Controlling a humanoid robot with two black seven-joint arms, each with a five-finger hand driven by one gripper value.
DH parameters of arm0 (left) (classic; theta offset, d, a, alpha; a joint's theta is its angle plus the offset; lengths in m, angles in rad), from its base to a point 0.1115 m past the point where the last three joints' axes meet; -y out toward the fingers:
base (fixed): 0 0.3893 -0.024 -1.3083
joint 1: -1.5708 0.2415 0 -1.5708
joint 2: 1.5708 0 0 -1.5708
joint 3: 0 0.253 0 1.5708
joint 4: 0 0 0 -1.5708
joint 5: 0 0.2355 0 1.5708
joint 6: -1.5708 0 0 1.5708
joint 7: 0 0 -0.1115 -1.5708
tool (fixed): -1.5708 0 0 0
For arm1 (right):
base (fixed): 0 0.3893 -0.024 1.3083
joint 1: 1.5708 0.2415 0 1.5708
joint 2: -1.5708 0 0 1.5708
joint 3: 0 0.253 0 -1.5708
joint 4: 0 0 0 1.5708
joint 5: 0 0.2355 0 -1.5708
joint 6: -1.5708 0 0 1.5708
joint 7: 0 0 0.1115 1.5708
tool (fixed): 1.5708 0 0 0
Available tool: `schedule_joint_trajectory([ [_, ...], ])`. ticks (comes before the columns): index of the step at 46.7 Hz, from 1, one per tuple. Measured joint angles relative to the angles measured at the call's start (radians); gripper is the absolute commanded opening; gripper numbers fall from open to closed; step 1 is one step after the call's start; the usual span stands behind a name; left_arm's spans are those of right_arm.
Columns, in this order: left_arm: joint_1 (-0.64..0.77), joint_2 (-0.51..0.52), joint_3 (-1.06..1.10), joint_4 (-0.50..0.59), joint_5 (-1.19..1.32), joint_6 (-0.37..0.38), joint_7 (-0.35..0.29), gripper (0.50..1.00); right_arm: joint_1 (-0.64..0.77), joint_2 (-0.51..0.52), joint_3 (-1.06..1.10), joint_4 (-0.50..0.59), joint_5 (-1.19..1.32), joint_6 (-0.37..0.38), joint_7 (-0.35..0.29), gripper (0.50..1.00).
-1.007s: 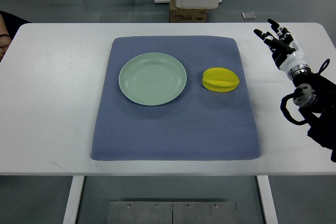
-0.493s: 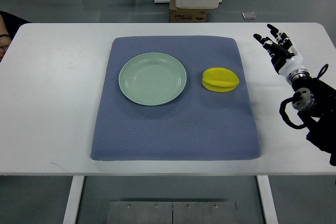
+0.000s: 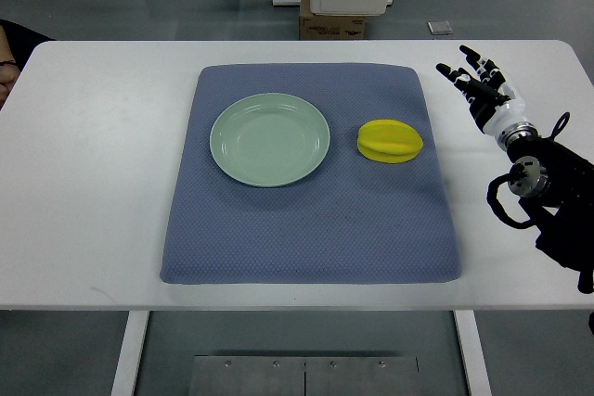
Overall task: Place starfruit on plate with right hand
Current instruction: 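Reach the right hand over the yellow starfruit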
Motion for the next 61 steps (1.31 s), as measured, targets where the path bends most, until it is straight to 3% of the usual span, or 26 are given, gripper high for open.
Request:
schedule_joint_trajectory([
  [33,0.000,0.000,0.000,0.000,0.000,0.000,0.000,1.000,0.089,-0.011,-0.224,0.004,-0.046,-0.002,0.008,1.000],
  [42,0.000,0.000,0.000,0.000,0.000,0.000,0.000,1.000,0.122,-0.003,-0.307,0.013,-0.159,-0.001,0.064,1.000],
  [51,0.000,0.000,0.000,0.000,0.000,0.000,0.000,1.000,0.134,-0.029,-0.350,0.132,-0.255,-0.001,0.113,1.000],
  [61,0.000,0.000,0.000,0.000,0.000,0.000,0.000,1.000,0.132,-0.194,-0.412,0.354,-0.350,-0.001,0.224,1.000],
])
